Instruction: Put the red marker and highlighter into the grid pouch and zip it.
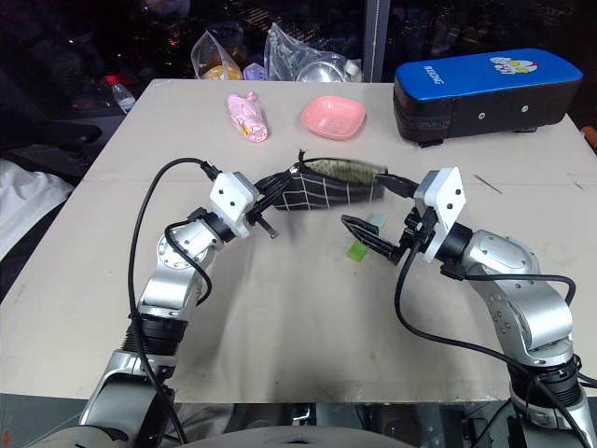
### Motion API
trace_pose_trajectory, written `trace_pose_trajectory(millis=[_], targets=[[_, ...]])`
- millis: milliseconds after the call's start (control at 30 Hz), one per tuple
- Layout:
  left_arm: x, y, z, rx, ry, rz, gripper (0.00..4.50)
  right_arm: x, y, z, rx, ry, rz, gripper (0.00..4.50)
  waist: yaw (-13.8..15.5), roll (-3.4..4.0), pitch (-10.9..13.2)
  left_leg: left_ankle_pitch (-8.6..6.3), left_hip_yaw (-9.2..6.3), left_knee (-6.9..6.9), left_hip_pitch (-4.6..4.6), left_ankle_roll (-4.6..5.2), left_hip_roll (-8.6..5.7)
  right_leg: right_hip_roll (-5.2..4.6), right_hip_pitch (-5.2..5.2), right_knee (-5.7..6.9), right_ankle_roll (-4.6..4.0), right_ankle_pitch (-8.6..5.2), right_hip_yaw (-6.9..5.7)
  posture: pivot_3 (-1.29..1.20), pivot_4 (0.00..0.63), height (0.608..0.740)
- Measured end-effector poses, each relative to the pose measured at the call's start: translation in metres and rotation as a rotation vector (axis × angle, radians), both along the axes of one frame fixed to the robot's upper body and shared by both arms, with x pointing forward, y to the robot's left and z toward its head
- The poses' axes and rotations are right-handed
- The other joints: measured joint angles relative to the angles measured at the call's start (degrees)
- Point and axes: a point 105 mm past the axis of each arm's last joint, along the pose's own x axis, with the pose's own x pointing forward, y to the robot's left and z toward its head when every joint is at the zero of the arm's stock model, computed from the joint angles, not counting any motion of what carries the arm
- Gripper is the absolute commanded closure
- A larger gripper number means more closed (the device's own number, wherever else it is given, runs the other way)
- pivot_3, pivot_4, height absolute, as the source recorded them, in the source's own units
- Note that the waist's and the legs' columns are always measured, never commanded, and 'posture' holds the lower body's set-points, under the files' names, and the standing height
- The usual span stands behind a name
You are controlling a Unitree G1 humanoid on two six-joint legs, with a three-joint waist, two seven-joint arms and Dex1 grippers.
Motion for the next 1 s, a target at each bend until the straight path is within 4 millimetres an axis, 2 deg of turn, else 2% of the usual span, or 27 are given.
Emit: trace_pose_trajectory(millis=[133,200,300,367,467,667,767,900,1000], targets=[[0.002,0.002,0.007,-0.009,-0.024,0.016,4.5,0.005,-0.002,0.0,-0.013,-0.012,-0.03,0.05,0.12,-0.01,0.0,0.0,-0.04,-0.01,-0.01,-0.01,-0.14,0.01,0.0,-0.03,0.0,-0.01,-0.02,0.0,0.15,0.74],[0.004,0.005,0.014,-0.021,-0.051,0.037,4.5,0.01,-0.004,-0.008,-0.056,-0.002,-0.073,0.05,0.14,-0.01,0.0,0.0,-0.03,-0.01,-0.02,-0.01,-0.15,0.01,0.0,-0.06,0.0,-0.01,-0.03,0.0,0.15,0.74],[0.005,0.012,0.019,-0.029,-0.075,0.064,4.5,0.019,-0.008,-0.041,-0.137,0.097,-0.177,0.05,0.15,-0.02,0.0,0.01,-0.03,-0.01,-0.02,-0.01,-0.15,0.0,0.0,-0.06,0.01,-0.01,-0.02,0.0,0.15,0.74],[0.003,0.014,0.012,-0.017,-0.059,0.07,4.5,0.027,-0.005,-0.07,-0.138,0.22,-0.288,0.05,-0.09,-0.04,-0.02,0.02,0.0,-0.03,0.0,-0.03,-0.13,0.01,-0.02,-0.01,0.0,-0.01,0.01,0.0,0.15,0.74],[0.001,0.013,-0.001,0.013,-0.031,0.07,4.5,0.03,0.006,-0.093,-0.143,0.323,-0.371,0.05,-0.17,-0.03,-0.01,0.04,-0.01,-0.03,0.0,-0.06,-0.13,0.02,-0.02,0.01,0.0,-0.01,0.0,0.0,0.15,0.74],[-0.002,0.012,-0.01,0.028,-0.011,0.068,4.5,0.039,0.02,-0.107,-0.155,0.43,-0.497,0.05,0.07,-0.05,-0.02,0.03,-0.04,-0.02,-0.04,-0.06,-0.1,-0.01,-0.02,-0.01,0.0,-0.01,-0.02,0.0,0.15,0.74],[-0.002,0.01,-0.011,0.029,-0.009,0.066,4.5,0.044,0.027,-0.105,-0.149,0.488,-0.564,0.05,-0.12,-0.09,-0.05,0.03,-0.05,-0.03,-0.02,-0.06,0.01,0.0,-0.02,0.01,0.0,-0.01,-0.03,0.0,0.15,0.74],[-0.002,0.011,-0.011,0.03,-0.01,0.069,4.5,0.049,0.02,-0.107,-0.17,0.537,-0.645,0.05,-0.06,-0.11,-0.06,0.03,-0.05,-0.03,-0.02,-0.06,0.01,0.0,-0.01,-0.01,0.0,-0.01,-0.05,0.0,0.15,0.74],[-0.002,0.012,-0.012,0.034,-0.011,0.075,4.5,0.05,0.026,-0.109,-0.149,0.589,-0.663,0.05,-0.2,-0.11,-0.07,0.03,-0.06,-0.04,-0.01,-0.06,0.01,0.01,-0.01,0.01,0.0,-0.01,-0.04,0.0,0.15,0.74]])
